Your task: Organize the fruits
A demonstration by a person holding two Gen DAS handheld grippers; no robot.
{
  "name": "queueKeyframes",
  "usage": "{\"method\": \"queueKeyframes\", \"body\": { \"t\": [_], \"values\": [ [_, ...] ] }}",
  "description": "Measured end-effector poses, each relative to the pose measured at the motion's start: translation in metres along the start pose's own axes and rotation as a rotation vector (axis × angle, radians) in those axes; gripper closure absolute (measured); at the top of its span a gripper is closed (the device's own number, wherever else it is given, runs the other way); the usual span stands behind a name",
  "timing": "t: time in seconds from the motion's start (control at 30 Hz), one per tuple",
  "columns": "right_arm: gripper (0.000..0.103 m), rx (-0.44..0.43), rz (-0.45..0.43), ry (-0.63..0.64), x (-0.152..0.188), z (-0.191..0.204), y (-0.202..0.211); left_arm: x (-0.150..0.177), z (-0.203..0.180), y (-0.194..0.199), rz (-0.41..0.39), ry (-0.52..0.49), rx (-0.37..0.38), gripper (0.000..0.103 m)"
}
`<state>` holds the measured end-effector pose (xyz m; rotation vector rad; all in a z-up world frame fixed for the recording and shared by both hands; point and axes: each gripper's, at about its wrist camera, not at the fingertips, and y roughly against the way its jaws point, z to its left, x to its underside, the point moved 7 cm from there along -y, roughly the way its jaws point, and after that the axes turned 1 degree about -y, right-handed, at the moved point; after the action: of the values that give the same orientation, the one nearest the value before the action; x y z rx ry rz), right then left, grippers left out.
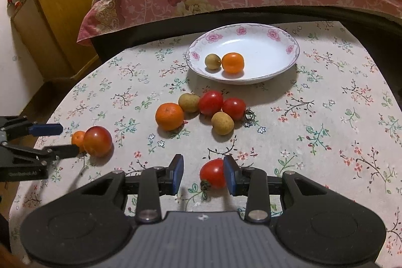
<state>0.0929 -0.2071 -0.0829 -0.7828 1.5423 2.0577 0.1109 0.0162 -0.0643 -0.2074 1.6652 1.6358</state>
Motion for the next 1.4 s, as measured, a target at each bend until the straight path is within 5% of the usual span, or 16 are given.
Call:
{"method": "queueKeyframes", "body": {
  "t": [0.27, 0.53, 1.0, 1.4],
  "values": [
    [0.071, 0.006, -0.003, 0.003, -0.001, 0.0, -0.001, -0.001, 0.006, -0.025, 0.031, -0.044, 0.029, 0.042],
    [0.064, 0.018, 0.002, 0.013, 0.001, -0.005, -0.002, -0.001, -0.006, -0.023, 0.038, -0.051, 0.037, 0.062],
    [0.063, 0.033, 0.043, 0.031, 0.011, -0.011, -0.013, 0.017, -0.033, -0.003, 0.063, 0.031, 0.123, 0.063],
    [0.062, 0.041, 0.041, 0.044, 0.01, -0.011, -0.015, 0.008, -0.069, -0.006, 0.02, -0.043, 0.19, 0.061]
  ]
}}
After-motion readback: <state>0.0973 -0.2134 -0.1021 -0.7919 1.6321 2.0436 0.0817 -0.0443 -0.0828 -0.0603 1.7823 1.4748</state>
